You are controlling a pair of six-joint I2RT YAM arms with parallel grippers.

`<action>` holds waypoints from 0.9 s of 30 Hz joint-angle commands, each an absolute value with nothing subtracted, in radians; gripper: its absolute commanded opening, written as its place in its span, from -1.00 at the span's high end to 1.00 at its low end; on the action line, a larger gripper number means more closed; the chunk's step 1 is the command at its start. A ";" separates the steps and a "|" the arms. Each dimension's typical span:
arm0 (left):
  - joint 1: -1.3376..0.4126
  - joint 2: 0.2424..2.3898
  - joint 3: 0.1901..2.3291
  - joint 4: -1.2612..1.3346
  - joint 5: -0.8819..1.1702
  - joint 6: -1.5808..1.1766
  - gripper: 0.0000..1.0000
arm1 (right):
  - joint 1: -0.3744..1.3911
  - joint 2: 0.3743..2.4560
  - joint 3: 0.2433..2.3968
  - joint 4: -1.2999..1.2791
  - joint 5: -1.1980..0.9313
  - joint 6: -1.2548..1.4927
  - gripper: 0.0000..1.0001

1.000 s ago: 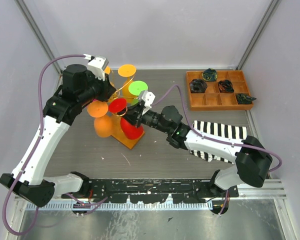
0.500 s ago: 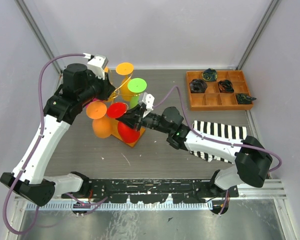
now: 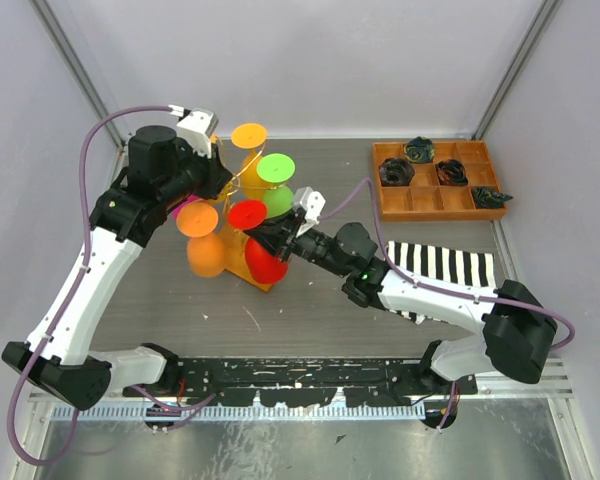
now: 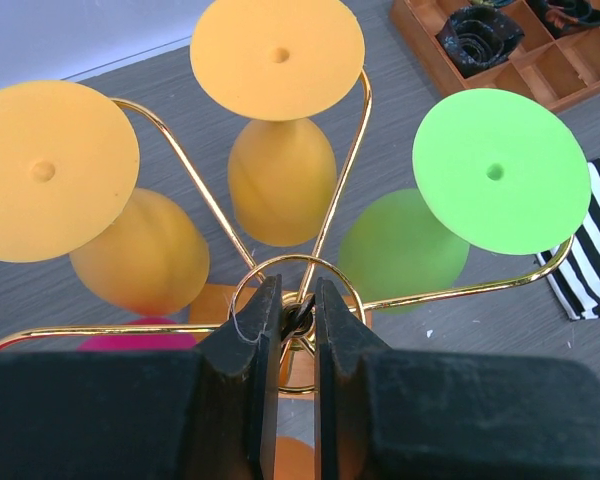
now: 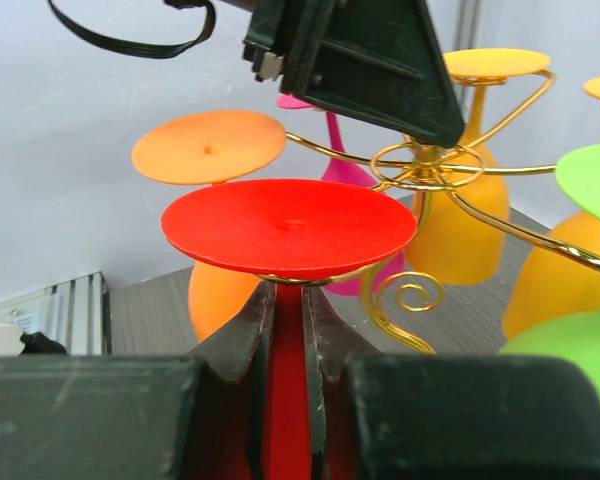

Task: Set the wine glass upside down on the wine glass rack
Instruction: Turn the wine glass upside down at the wine rack.

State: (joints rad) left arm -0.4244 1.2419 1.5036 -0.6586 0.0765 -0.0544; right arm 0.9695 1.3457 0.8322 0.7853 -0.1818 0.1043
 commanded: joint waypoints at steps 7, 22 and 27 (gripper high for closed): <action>-0.416 1.242 1.499 -0.698 0.031 -0.041 1.00 | 0.975 1.327 0.842 0.796 -0.012 0.119 0.91; -0.416 1.234 1.494 -0.687 0.045 -0.044 1.00 | 0.976 1.379 0.908 0.709 -0.021 0.104 0.47; -0.415 1.205 1.466 -0.648 0.042 -0.050 1.00 | 0.976 1.342 0.912 0.666 -0.013 0.091 0.30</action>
